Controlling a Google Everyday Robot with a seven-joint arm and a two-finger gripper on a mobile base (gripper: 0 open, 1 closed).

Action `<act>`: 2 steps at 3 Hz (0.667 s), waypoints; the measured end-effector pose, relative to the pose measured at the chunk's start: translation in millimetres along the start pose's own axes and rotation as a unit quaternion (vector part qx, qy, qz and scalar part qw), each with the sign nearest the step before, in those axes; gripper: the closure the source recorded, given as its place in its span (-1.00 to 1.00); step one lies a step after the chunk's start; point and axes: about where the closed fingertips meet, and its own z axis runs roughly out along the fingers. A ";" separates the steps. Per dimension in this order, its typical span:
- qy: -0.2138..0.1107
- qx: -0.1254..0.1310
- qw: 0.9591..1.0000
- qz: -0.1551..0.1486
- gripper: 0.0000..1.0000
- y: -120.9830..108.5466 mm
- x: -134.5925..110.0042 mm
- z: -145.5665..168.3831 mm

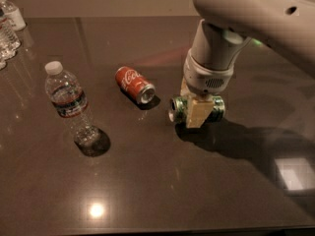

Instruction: Place green can upright

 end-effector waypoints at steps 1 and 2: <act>-0.045 0.017 0.999 0.008 1.00 -12.1 -5.3 -25.2; -0.107 0.032 0.994 0.020 1.00 -22.9 -10.1 -44.1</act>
Offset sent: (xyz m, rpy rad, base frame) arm 0.0278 0.0088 0.0741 0.3946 -0.0247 -0.0570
